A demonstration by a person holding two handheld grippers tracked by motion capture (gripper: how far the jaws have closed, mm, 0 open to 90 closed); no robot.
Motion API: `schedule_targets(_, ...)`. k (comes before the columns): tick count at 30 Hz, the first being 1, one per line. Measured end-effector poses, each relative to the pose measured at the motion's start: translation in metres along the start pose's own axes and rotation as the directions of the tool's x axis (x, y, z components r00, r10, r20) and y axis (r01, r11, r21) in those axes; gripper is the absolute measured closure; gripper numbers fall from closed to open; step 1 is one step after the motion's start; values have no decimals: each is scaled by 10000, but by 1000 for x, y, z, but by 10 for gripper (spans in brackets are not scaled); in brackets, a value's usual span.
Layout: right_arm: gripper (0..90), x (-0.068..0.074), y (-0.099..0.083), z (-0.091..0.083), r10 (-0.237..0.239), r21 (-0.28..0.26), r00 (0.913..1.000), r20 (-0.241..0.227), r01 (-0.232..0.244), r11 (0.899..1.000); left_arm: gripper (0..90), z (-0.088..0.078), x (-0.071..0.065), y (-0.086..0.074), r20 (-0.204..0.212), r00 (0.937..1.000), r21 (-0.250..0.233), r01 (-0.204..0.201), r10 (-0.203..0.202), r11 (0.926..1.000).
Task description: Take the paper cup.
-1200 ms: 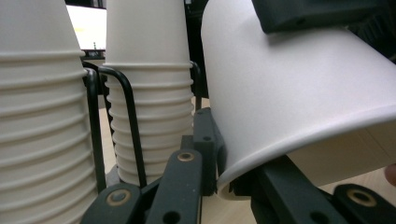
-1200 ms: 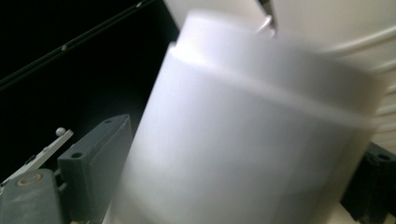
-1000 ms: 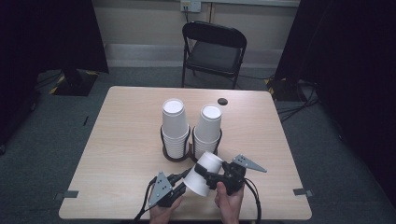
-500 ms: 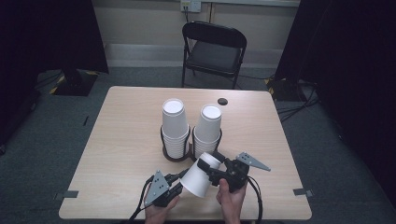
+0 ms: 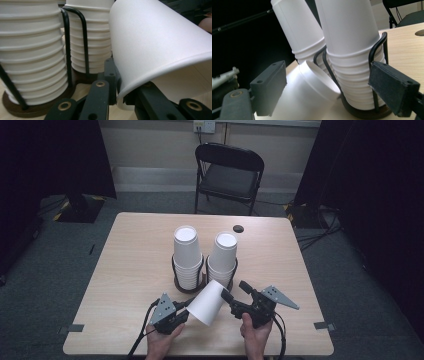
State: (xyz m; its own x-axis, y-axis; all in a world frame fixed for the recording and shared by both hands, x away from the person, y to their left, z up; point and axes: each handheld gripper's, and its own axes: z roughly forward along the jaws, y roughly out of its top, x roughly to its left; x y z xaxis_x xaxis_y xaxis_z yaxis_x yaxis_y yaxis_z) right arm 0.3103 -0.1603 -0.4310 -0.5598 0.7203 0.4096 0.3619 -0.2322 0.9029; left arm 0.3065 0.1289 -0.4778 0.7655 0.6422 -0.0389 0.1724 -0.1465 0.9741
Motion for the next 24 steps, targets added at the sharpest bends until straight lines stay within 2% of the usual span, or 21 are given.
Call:
schedule_targets(6, 137, 0, -8, -3, -339, 363, 9994, 110, 334, 9988, 848, -6, 8, 5, 187, 9998, 461, 76, -85, 9989)
schedule_targets(7, 133, 0, -9, -3, -396, 395, 9992, 80, 393, 9984, 848, -7, 9, 6, 132, 9999, 554, -8, 1, 9985)
schedule_targets(11, 129, 1, -15, -6, -715, 476, 9974, -11, 715, 9963, 848, -9, 12, 9, 326, 9993, 640, 159, -181, 9978)
schedule_targets(13, 129, 2, -18, -6, -794, 647, 9968, -108, 800, 9947, 848, -8, 14, 11, 618, 9981, 783, 33, -82, 9969)
schedule_targets(14, 129, 1, -19, -6, -847, 709, 9961, -237, 861, 9938, 848, -8, 13, 11, 546, 9985, 844, -42, -4, 9964)
schedule_targets(16, 129, 2, -21, -8, -882, 710, 9954, -381, 907, 9933, 848, -8, 13, 14, 575, 9983, 1103, -193, 130, 9937)
schedule_targets(17, 129, 3, -21, -9, -956, 700, 9948, -350, 978, 9927, 848, -8, 13, 14, 640, 9979, 1098, -157, 87, 9938)
schedule_targets(19, 130, 4, -21, -11, -1053, 726, 9940, -293, 1072, 9916, 848, -8, 14, 16, 730, 9970, 1400, -348, 247, 9895)
schedule_targets(22, 130, 5, -22, -13, -1320, 834, 9910, -205, 1332, 9876, 848, -7, 13, 19, 665, 9974, 1688, -385, 275, 9849)
schedule_targets(24, 130, 5, -24, -15, -1492, 889, 9873, -538, 1536, 9841, 848, -8, 15, 21, 683, 9970, 1916, -481, 355, 9803)
